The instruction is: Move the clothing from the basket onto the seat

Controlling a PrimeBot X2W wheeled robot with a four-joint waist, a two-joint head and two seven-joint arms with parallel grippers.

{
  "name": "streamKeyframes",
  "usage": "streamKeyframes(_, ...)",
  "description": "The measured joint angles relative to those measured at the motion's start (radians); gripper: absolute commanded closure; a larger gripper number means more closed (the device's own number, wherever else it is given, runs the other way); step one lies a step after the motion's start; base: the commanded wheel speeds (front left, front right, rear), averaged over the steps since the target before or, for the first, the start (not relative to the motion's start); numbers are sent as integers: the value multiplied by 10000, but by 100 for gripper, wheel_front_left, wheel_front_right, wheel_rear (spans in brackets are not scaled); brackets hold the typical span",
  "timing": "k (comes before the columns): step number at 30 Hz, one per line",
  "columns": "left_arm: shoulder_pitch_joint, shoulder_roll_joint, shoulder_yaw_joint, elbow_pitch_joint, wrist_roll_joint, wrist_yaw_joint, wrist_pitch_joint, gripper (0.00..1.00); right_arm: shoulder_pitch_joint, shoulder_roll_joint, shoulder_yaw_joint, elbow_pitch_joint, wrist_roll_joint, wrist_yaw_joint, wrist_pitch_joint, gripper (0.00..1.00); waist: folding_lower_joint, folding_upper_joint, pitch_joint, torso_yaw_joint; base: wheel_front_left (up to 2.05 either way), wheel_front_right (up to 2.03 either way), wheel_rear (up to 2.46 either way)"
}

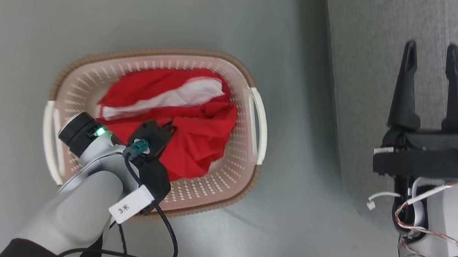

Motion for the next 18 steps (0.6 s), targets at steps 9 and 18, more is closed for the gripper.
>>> streamKeyframes(9, 387, -117, 316, -564, -786, -2, -161, 100, 683, -184, -201, 573, -81, 134, 0, 0, -1, 0, -1235, 624, 0, 0, 0)
streamKeyframes(18, 583, -157, 546, -1313, -1411, -6, -169, 100, 1478, -234, -309, 982, -104, 165, 0, 0, -1, 0, -2539, 1133, 0, 0, 0)
